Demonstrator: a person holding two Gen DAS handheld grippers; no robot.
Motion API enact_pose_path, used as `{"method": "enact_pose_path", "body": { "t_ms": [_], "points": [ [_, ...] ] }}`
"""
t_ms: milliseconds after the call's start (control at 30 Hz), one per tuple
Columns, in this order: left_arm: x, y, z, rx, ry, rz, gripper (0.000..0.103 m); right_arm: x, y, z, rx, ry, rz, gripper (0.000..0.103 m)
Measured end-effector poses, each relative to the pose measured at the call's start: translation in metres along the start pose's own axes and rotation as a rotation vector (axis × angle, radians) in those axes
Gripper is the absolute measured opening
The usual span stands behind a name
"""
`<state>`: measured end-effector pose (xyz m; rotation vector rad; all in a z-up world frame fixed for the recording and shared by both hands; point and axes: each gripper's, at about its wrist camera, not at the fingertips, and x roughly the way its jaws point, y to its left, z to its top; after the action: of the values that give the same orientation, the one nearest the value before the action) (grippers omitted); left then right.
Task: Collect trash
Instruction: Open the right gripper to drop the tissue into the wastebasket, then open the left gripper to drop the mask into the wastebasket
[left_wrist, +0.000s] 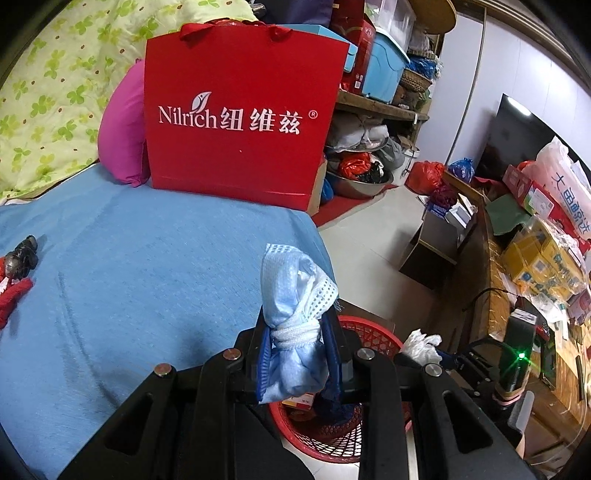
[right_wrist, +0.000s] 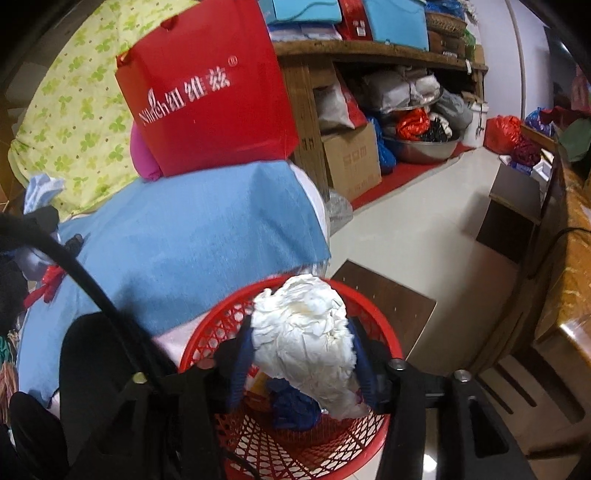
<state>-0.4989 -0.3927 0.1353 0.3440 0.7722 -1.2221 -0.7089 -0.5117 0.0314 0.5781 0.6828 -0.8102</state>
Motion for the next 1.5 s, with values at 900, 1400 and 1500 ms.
{"method": "enact_pose_path", "body": {
  "t_ms": [900,1400,1500],
  "points": [
    [0.030,-0.034,-0.019,0.074,0.097,-0.054,0.027,-0.076,-0.005,0.038,0.035,-0.245,-0.049,0.076],
    [0.053,-0.061,-0.036,0.141,0.175,-0.100,0.027,-0.094,-0.026,0.042,0.066,-0.289,-0.090,0.079],
    [0.053,-0.064,-0.037,0.152,0.181,-0.112,0.027,-0.098,-0.028,0.041,0.067,-0.301,-0.088,0.079]
  ]
}}
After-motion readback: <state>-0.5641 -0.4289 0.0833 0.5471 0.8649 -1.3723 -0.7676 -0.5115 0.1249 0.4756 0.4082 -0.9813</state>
